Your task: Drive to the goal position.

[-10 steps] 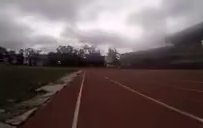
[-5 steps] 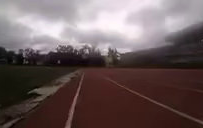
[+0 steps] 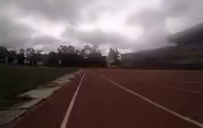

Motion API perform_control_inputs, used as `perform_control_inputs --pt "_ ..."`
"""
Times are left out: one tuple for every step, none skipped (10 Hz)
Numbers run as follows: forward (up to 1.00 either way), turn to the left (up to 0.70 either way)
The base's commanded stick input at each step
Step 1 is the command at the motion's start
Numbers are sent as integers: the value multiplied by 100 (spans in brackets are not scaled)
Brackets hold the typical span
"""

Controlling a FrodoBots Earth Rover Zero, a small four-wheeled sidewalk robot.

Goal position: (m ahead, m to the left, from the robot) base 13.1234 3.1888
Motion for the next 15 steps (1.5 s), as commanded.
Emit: perform_control_inputs --pt "70 0" --pt "70 0" --pt "70 0" --pt "70 0" --pt "70 0" --pt "70 0" --pt "70 0" --pt "70 0" --pt "70 0" --pt "70 0" --pt "70 0" --pt "70 0" --pt "70 0" --pt "70 0" --pt "70 0"
